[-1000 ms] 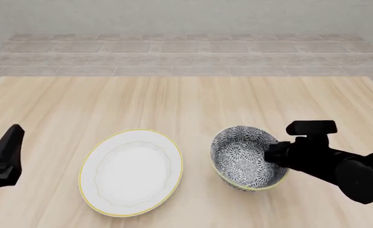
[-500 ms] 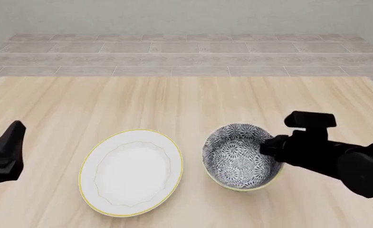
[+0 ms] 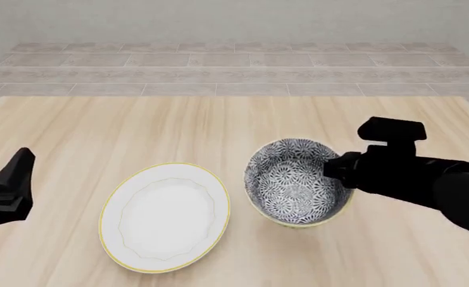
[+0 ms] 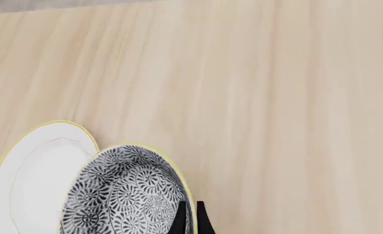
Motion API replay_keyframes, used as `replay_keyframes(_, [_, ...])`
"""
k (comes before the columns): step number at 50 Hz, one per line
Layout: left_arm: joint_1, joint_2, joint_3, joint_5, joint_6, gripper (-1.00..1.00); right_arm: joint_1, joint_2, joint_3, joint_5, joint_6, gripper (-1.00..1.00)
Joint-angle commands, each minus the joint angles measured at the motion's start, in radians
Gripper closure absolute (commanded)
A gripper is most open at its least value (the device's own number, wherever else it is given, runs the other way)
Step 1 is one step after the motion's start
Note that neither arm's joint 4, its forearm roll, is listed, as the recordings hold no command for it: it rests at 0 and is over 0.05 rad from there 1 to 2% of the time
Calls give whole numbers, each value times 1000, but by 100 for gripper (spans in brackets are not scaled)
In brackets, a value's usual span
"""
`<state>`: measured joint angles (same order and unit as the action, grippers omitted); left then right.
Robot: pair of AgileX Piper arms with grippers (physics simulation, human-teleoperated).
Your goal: Put the bowl on the plate.
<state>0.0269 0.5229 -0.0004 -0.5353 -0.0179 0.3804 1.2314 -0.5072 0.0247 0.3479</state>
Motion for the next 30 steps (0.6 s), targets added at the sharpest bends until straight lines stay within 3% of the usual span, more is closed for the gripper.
replay_keyframes(1, [-2,14,0,-13,-2,-100,26,-54,-80,96,26,100])
replay_keyframes(10, [-1,-25,0,23,-4,-100,90,-14,-197,158,43,100])
replay_keyframes(30, [-3,-110,0,94,-8,-100,176,89,-295,135,82,100])
